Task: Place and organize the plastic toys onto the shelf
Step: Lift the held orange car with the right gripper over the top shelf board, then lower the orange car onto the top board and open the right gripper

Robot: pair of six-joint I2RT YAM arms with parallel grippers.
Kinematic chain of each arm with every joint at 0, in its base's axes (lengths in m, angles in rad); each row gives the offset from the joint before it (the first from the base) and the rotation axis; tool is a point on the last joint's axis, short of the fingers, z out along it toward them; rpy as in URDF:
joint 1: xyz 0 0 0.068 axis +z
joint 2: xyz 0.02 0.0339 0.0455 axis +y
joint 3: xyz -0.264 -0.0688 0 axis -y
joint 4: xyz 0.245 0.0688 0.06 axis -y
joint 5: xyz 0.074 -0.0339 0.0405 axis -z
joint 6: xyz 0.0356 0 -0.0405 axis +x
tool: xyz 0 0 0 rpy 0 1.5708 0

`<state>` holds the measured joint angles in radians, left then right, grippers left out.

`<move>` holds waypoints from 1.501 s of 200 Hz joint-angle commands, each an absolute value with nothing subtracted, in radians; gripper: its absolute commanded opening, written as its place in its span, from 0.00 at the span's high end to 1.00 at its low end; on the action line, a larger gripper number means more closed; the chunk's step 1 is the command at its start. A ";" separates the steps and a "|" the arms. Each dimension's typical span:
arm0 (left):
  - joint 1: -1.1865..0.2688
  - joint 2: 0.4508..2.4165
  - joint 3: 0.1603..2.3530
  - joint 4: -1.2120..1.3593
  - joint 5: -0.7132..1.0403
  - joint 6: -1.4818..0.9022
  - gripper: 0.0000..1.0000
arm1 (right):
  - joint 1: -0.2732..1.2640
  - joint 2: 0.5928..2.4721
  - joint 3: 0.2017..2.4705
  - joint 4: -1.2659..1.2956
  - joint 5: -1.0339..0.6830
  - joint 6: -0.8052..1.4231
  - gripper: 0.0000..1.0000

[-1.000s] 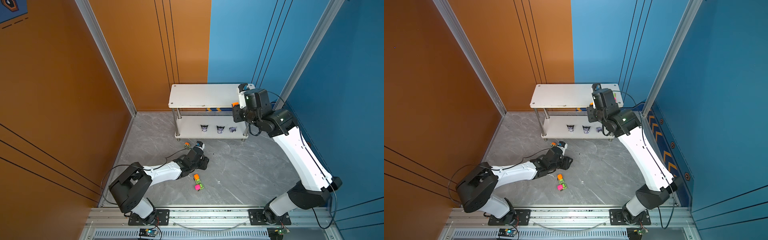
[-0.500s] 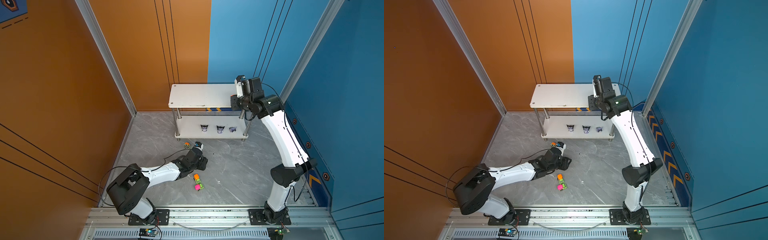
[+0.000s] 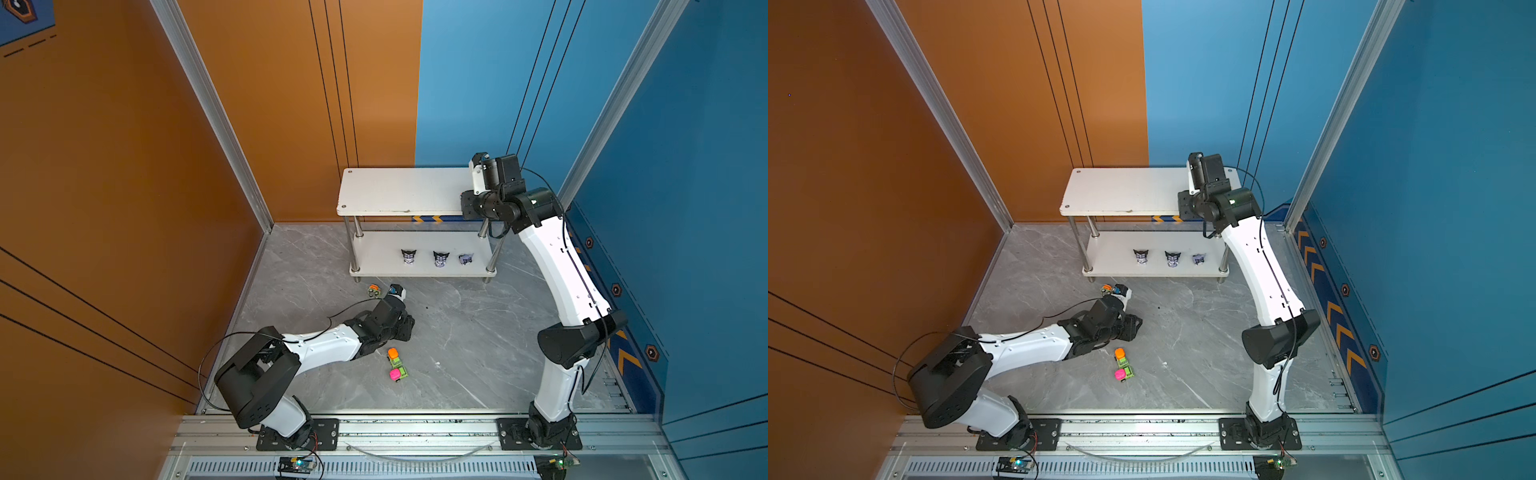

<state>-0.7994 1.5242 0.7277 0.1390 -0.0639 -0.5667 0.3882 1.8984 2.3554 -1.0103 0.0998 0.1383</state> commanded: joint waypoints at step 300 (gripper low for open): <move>-0.786 1.411 0.728 0.052 -0.161 -0.542 0.54 | 0.454 1.650 2.099 -0.978 0.240 0.200 0.40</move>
